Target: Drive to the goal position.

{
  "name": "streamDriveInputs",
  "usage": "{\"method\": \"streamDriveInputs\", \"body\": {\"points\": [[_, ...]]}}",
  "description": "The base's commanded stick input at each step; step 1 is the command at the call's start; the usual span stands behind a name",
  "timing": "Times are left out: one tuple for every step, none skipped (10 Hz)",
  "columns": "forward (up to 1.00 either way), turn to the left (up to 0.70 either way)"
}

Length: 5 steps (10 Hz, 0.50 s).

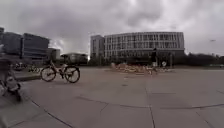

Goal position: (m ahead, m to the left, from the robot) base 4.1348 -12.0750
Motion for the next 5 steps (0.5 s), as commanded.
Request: {"method": "streamDriveInputs", "body": {"points": [[1.00,0.09],[1.00,0.09],[1.00,0.09],[1.00,0.09],[1.00,0.09]]}}
